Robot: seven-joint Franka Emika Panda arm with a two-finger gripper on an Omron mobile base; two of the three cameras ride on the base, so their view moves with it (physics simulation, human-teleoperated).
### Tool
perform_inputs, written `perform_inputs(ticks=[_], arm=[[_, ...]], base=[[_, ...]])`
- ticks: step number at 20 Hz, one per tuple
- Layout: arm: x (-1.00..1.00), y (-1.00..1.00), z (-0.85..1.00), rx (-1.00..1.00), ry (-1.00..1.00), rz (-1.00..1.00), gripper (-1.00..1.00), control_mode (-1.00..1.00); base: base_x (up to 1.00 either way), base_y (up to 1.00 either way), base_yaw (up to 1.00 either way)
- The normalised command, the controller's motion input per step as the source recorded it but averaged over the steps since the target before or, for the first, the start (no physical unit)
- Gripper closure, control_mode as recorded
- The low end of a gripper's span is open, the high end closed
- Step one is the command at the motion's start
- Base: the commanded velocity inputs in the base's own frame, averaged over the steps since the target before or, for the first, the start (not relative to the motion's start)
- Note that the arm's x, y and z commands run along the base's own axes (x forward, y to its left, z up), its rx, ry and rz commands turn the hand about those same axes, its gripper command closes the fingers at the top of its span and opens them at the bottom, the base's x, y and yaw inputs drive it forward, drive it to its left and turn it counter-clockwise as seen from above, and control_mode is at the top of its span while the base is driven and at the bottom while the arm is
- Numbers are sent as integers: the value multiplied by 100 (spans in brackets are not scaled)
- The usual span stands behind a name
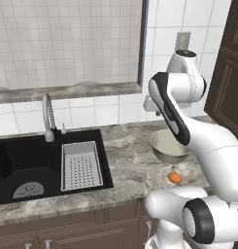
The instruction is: Gather the eggs and milk located in the vicinity of the sink area and place them right next to the bowl.
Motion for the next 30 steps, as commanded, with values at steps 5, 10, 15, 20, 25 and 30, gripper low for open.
perform_inputs(ticks=[5, 10, 15, 20, 25, 30], arm=[[0, 0, 0, 0, 0, 0, -100, 100], [0, 0, 0, 0, 0, 0, -100, 100], [0, 0, 0, 0, 0, 0, -100, 100], [0, 0, 0, 0, 0, 0, -100, 100], [0, 0, 0, 0, 0, 0, -100, 100], [0, 0, 0, 0, 0, 0, -100, 100]], base=[[-28, 20, 0], [-65, 38, -4], [-44, 76, -6], [-32, 83, -8], [-27, 87, -6], [-27, 91, -6]])
